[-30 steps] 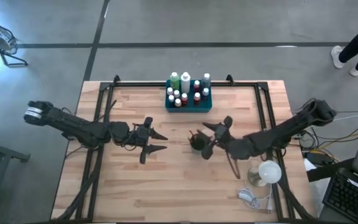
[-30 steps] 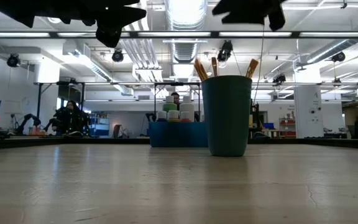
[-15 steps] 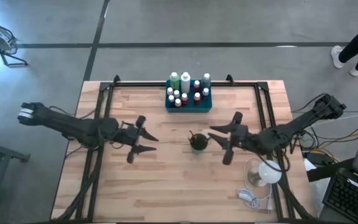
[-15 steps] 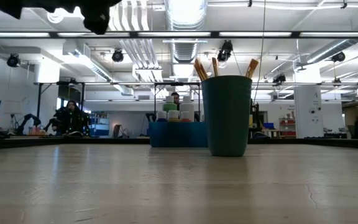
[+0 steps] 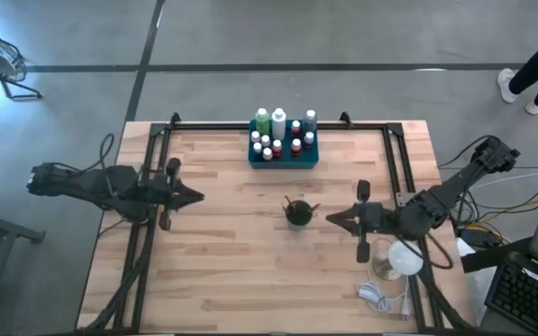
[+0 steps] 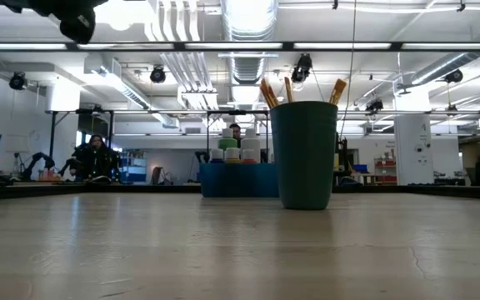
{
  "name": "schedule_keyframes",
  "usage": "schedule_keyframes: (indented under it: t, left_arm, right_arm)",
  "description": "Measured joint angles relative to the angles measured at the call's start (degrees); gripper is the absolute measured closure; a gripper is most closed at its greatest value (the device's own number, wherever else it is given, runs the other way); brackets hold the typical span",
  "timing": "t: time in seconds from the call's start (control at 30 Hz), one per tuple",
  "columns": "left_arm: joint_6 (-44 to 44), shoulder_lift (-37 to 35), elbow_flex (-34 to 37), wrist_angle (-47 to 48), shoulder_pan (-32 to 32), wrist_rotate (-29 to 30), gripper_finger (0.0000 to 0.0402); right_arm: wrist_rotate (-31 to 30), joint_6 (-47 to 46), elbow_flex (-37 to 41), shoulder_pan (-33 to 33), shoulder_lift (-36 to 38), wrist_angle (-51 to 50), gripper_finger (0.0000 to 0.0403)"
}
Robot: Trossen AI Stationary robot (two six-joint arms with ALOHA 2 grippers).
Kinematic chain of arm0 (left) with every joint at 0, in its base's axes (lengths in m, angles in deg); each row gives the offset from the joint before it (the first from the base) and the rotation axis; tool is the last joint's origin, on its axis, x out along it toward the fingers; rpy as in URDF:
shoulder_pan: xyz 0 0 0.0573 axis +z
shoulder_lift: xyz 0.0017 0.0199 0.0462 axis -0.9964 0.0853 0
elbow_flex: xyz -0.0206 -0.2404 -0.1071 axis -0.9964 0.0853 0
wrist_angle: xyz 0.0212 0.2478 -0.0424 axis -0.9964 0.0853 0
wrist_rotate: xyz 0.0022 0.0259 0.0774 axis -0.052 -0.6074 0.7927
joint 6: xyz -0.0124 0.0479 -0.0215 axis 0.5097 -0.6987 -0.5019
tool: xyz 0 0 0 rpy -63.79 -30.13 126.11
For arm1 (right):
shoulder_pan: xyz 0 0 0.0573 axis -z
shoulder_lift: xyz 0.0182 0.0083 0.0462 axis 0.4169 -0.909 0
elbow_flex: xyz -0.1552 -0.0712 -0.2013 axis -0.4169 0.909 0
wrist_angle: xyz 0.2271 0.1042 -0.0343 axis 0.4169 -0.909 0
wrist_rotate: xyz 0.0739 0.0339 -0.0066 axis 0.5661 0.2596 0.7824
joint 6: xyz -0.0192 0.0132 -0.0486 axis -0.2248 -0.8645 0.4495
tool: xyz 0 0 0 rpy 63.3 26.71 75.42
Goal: Pick & Place Paint Supplies
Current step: Return to Home Position
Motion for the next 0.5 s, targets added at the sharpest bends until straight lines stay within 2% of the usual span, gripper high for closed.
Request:
schedule_keyframes:
  t: [0.07, 0.33, 0.5]
  left_arm:
    - [0.05, -0.93, 0.13, 2.33, -0.01, 1.45, 0.039]
    - [-2.38, -3.81, 6.76, 0.52, -0.09, 3.39, 0.0398]
    - [-3.15, -6.82, 12.41, -1.62, -0.09, 2.41, 0.0399]
  right_arm:
    - [0.49, -2.49, 0.35, -0.04, 0.33, -3.66, 0.0394]
    - [0.65, -3.62, 9.48, -1.66, 5.51, -3.56, 0.0394]
    - [7.31, -3.52, 18.58, -1.59, 14.93, 2.24, 0.0394]
